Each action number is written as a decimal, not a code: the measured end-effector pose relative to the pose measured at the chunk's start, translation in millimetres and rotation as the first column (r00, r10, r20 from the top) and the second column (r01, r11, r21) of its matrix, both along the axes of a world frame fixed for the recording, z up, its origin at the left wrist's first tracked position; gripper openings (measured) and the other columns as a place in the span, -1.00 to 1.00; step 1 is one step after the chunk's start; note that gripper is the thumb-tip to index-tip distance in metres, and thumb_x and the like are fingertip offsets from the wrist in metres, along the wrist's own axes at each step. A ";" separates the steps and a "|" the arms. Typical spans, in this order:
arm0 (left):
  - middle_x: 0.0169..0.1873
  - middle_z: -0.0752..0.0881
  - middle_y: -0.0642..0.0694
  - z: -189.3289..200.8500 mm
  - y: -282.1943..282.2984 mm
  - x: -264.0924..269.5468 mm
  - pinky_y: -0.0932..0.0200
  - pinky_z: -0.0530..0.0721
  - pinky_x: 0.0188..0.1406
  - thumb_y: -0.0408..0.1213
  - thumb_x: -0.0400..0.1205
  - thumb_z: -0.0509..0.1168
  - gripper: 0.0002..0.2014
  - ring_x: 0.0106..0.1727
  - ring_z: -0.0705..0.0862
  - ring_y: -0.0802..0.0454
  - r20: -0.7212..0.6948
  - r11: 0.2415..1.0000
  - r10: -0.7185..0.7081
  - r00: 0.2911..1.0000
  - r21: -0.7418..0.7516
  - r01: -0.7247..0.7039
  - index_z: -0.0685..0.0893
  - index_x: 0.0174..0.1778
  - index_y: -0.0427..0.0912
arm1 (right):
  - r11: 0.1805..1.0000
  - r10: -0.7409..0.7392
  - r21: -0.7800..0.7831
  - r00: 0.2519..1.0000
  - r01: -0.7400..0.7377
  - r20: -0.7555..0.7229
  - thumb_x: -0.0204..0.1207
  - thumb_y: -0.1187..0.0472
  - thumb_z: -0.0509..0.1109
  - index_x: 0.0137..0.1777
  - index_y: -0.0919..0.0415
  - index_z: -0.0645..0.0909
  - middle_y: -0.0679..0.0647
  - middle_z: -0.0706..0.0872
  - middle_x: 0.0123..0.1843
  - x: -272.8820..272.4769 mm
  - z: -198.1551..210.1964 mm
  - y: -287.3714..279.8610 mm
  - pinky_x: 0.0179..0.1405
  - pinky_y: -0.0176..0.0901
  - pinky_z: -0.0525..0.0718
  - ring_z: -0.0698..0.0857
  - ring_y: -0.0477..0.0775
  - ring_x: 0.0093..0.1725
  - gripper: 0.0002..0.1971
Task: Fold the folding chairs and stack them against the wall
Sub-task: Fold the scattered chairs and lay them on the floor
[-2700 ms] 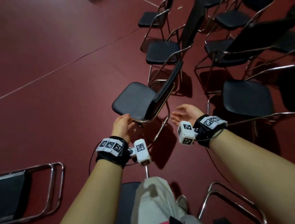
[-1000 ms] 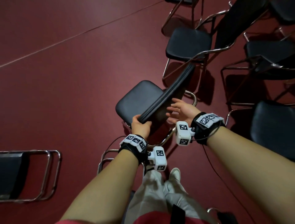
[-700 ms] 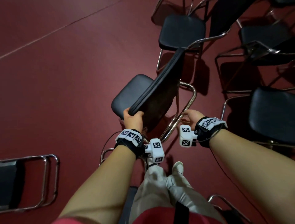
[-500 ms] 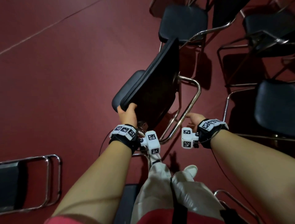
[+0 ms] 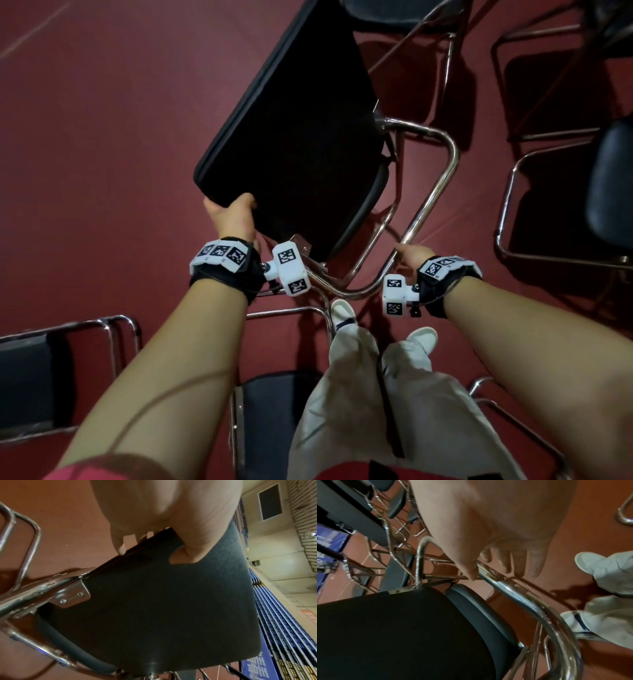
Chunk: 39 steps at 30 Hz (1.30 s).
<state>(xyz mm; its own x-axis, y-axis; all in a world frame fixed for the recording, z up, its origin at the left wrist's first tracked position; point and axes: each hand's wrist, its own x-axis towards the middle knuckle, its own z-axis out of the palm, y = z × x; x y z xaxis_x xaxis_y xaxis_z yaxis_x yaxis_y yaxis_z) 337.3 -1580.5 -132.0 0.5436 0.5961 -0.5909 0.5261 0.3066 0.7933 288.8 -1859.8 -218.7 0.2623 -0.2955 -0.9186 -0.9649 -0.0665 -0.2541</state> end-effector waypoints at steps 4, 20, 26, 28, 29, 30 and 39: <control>0.15 0.66 -0.03 -16.1 11.3 16.7 -0.09 0.67 0.31 -0.58 0.42 0.22 -0.29 0.19 0.68 -0.03 -0.013 0.996 0.059 0.998 0.063 -0.058 0.37 0.48 0.02 | 1.000 0.019 -0.020 1.000 -0.019 -0.004 0.67 0.07 0.36 0.55 0.38 0.39 0.34 0.71 0.21 5.8 -21.7 6.0 -0.38 -0.10 0.64 0.69 0.21 -0.26 -0.45; 0.07 0.71 -0.08 -23.2 -17.6 108.3 -0.12 0.82 0.07 -0.49 0.47 0.25 -0.48 0.05 0.78 -0.06 0.151 0.975 0.146 0.978 0.144 -0.168 0.42 0.33 -0.04 | 0.946 -0.322 0.038 0.918 0.322 0.232 0.71 0.30 0.23 0.02 0.19 0.43 0.10 0.58 -0.30 50.9 -42.1 -24.7 -0.30 0.01 0.74 0.64 0.07 -0.43 -0.96; 0.02 0.73 -0.05 -24.2 -22.1 124.4 -0.09 0.83 0.03 -0.47 0.47 0.24 -0.55 -0.02 0.80 -0.03 0.128 0.963 0.171 0.977 0.186 -0.193 0.44 0.25 -0.01 | 0.929 -0.371 0.082 0.899 0.362 0.232 0.73 0.35 0.18 0.15 0.21 0.41 0.10 0.50 -0.34 60.9 -41.2 -32.8 -0.29 0.04 0.71 0.52 0.05 -0.45 -0.93; 0.02 0.72 -0.03 -27.8 -23.2 119.9 -0.09 0.82 0.04 -0.44 0.46 0.25 -0.52 -0.02 0.80 -0.02 0.118 0.956 0.203 0.972 0.191 -0.223 0.43 0.28 0.01 | 0.932 -0.361 0.060 0.901 0.357 0.240 0.73 0.34 0.17 0.14 0.19 0.42 0.09 0.52 -0.32 62.6 -42.5 -34.5 -0.30 0.00 0.70 0.51 0.04 -0.45 -0.92; 0.01 0.71 -0.02 -30.2 -23.7 116.7 -0.07 0.82 0.03 -0.43 0.46 0.25 -0.49 -0.03 0.79 -0.02 0.102 0.952 0.221 0.970 0.195 -0.237 0.42 0.32 0.00 | 0.935 -0.351 0.043 0.903 0.351 0.250 0.72 0.33 0.17 0.14 0.19 0.43 0.08 0.53 -0.31 63.8 -44.3 -36.4 -0.33 -0.02 0.69 0.51 0.03 -0.45 -0.92; 0.00 0.70 0.00 -33.1 -24.2 112.1 -0.02 0.83 -0.01 -0.43 0.47 0.25 -0.46 -0.07 0.78 0.00 0.077 0.949 0.232 0.970 0.200 -0.243 0.40 0.38 -0.03 | 0.939 -0.336 0.023 0.905 0.342 0.261 0.71 0.32 0.17 0.15 0.18 0.45 0.08 0.53 -0.30 65.6 -44.7 -39.6 -0.37 -0.05 0.69 0.52 0.03 -0.45 -0.91; 0.10 0.54 -0.09 -65.8 -14.9 75.6 0.22 0.62 -0.60 -0.43 0.59 0.23 -0.36 -0.20 0.67 0.03 -0.142 0.955 0.291 0.946 0.097 -0.279 0.27 0.62 -0.13 | 0.950 -0.127 -0.216 0.908 0.228 0.398 0.44 0.21 0.22 -0.16 0.00 0.52 0.09 0.60 -0.23 100.8 -58.4 -72.2 -0.23 0.05 0.60 0.59 0.14 -0.25 -0.92</control>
